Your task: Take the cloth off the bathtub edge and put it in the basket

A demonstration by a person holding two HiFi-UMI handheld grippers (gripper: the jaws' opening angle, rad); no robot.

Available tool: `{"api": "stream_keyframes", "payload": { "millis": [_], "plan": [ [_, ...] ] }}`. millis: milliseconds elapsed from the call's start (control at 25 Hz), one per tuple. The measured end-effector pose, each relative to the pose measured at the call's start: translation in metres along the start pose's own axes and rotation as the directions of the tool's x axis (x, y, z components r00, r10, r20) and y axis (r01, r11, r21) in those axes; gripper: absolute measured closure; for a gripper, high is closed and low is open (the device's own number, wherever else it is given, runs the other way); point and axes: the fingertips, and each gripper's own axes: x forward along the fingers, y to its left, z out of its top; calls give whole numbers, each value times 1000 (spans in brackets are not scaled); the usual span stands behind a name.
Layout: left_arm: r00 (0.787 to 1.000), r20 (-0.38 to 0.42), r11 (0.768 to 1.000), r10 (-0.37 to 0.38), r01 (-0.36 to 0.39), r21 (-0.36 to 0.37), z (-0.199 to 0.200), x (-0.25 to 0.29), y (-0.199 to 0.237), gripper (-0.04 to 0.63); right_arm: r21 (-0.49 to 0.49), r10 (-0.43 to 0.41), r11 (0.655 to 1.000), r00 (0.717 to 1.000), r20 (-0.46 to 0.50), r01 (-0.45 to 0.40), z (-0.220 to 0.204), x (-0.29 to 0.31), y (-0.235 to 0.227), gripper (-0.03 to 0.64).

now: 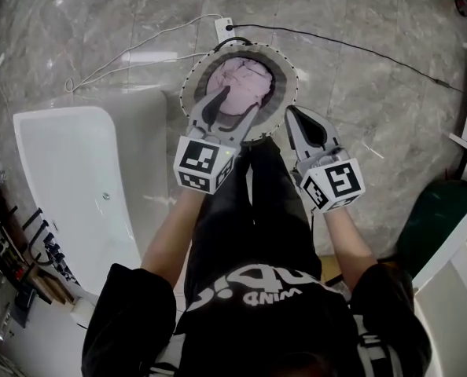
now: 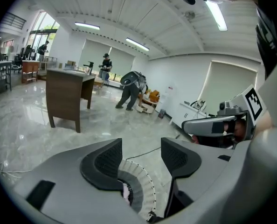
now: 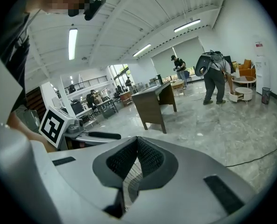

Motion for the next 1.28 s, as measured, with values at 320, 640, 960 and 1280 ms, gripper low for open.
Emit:
{"api": "stream_keyframes", "payload": {
  "millis": [320,640,960,1280],
  "plan": [
    [996,61,998,-66,65,12,57,-40,-35,449,-35,27,999,999,20,-27,41,-34,20,606],
    [973,179,989,-143,146,-1,130,-94,-78,566,-72,40,997,992,120,-32,117,-79,46,606],
    [953,250,983,-169,146,109,178,-140,-110,577,-109,73,993,977,202,-51,159,-108,79,606],
    [945,298,987,-134,98,131,181,-161,-115,577,-96,78,994,971,226,-58,156,-122,89,606]
  ]
}}
